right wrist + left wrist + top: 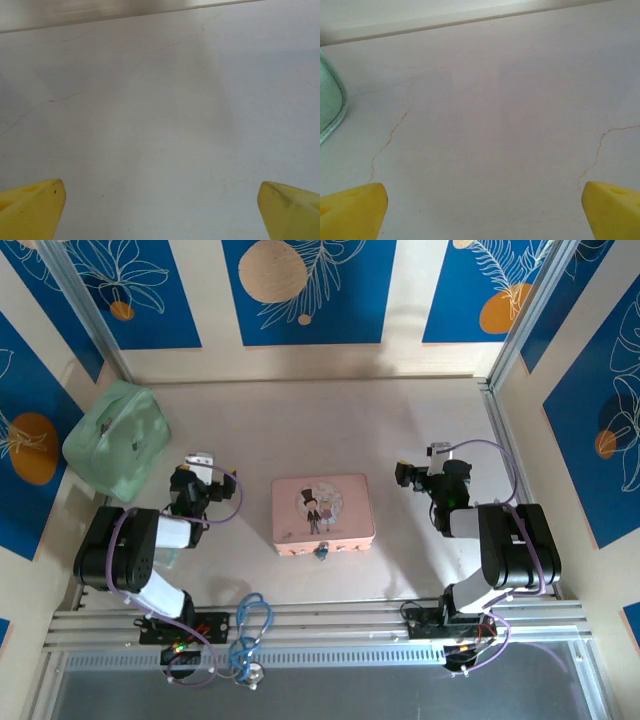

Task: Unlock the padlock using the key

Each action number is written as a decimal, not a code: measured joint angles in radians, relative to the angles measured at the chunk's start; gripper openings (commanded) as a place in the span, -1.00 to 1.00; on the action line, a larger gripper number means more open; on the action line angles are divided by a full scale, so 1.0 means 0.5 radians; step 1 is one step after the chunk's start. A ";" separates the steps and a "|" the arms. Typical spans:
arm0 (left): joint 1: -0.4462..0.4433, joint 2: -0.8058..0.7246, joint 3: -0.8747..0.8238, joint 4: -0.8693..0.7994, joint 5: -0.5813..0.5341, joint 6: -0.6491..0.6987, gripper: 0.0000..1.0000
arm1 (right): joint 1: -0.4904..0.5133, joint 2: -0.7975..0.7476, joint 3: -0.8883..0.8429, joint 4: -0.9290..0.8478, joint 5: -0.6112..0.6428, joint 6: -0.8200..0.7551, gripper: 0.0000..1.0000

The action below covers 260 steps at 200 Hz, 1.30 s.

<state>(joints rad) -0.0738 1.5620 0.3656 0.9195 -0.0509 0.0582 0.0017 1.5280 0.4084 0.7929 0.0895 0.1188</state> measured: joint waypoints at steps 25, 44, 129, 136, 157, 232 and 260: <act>0.000 0.000 0.000 0.000 -0.001 0.000 0.99 | 0.000 0.000 0.000 0.000 0.000 0.000 0.98; 0.000 0.000 0.000 0.000 0.000 0.000 0.99 | 0.000 0.000 0.000 0.000 0.000 0.000 0.98; 0.001 0.000 0.001 -0.001 0.007 -0.001 0.99 | 0.000 0.000 0.000 -0.001 0.000 0.000 0.98; 0.001 0.000 0.001 -0.002 0.008 -0.001 0.99 | 0.000 0.000 0.000 0.000 -0.001 0.000 0.98; 0.002 0.000 0.001 -0.002 0.013 -0.001 0.99 | 0.000 0.000 0.000 0.000 0.000 0.000 0.98; -0.002 -0.578 0.900 -1.417 -0.179 -0.480 0.99 | -0.016 -0.536 1.285 -1.834 0.165 0.848 0.67; -0.110 -0.866 1.147 -1.925 -0.014 -0.911 0.99 | -0.055 -0.721 1.282 -2.397 -0.021 1.183 0.68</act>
<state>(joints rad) -0.1287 1.1290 0.9394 -0.0429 -0.0578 -0.3973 -0.0257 1.1675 1.0492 -0.4057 0.0788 0.7105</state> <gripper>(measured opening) 0.996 0.840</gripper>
